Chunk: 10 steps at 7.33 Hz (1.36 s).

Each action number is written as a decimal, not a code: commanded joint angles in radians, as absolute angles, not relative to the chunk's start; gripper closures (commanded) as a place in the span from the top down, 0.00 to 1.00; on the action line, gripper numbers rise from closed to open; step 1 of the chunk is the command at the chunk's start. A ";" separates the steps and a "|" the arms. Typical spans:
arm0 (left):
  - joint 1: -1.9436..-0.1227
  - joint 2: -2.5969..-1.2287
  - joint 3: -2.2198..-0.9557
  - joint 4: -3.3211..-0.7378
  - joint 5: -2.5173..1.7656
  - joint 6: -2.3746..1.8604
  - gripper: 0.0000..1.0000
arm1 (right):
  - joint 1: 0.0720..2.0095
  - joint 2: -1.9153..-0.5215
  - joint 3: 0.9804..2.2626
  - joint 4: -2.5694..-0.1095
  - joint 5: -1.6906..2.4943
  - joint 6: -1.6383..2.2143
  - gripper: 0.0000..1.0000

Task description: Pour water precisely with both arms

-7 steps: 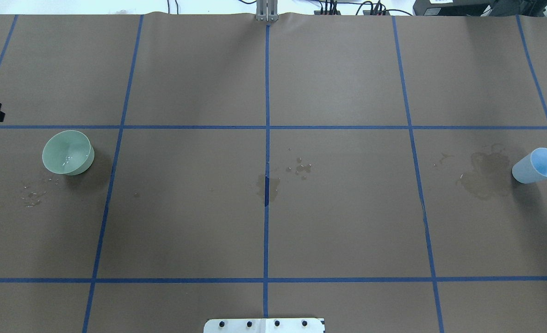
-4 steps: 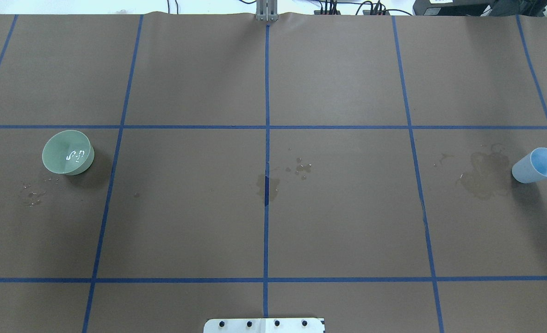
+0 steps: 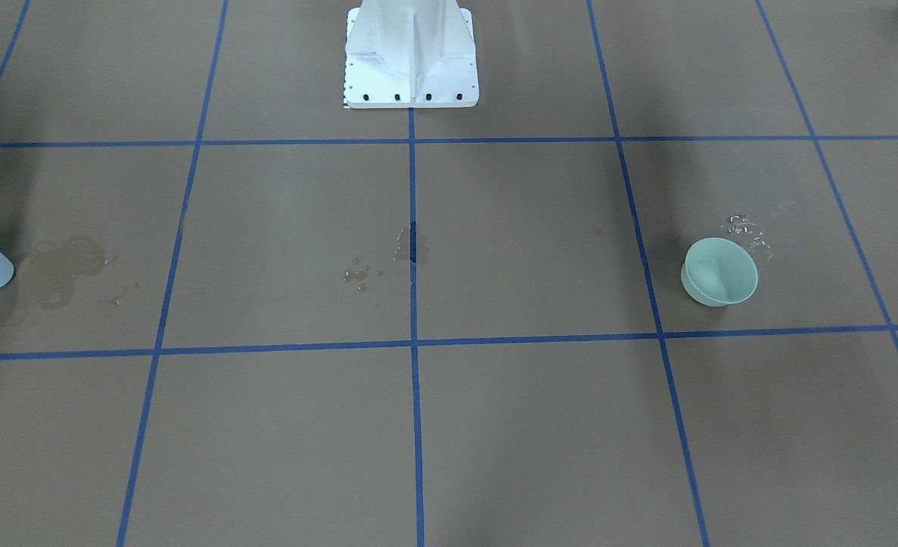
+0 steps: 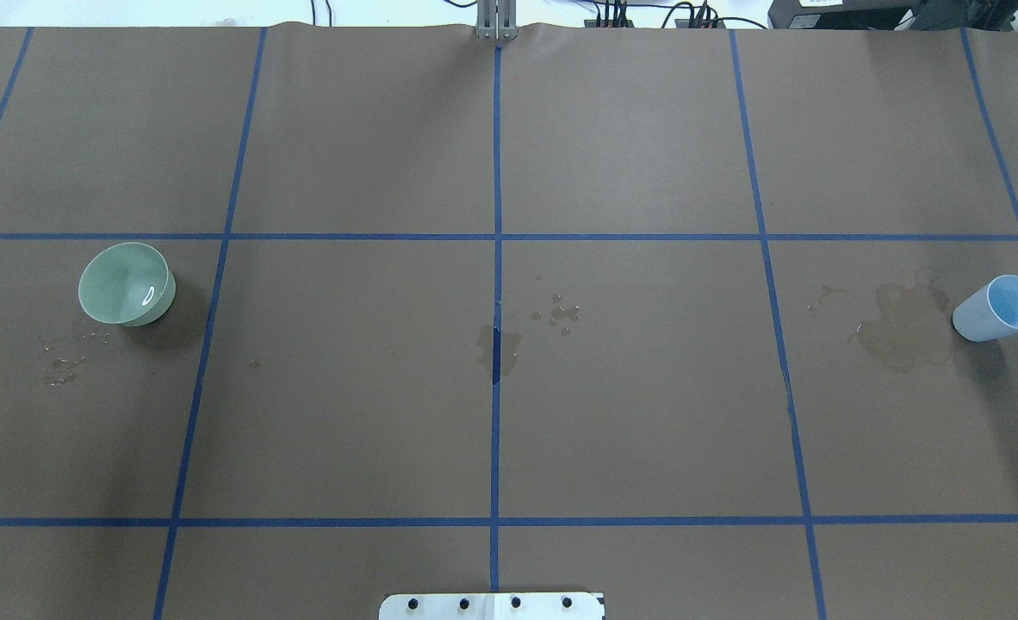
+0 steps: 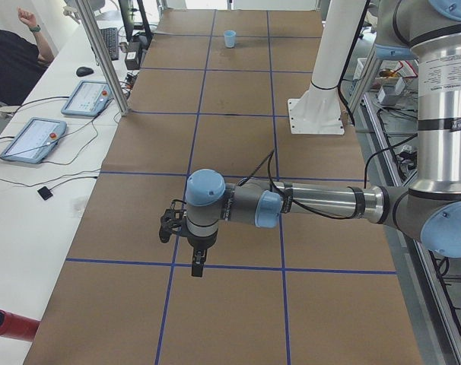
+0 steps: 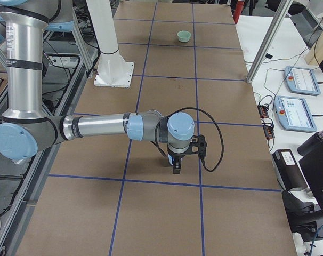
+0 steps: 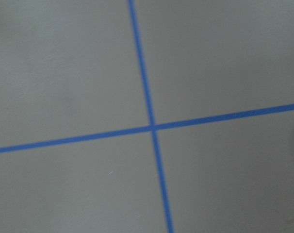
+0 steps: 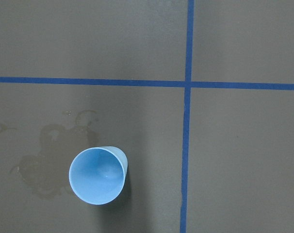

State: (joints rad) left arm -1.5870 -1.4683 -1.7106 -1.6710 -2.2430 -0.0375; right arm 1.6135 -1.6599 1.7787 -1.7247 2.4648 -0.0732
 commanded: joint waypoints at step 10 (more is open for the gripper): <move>-1.569 -1.494 -1.667 -1.701 -2.255 -0.048 1.00 | 1.575 -1.658 1.721 -1.723 2.347 -0.075 0.99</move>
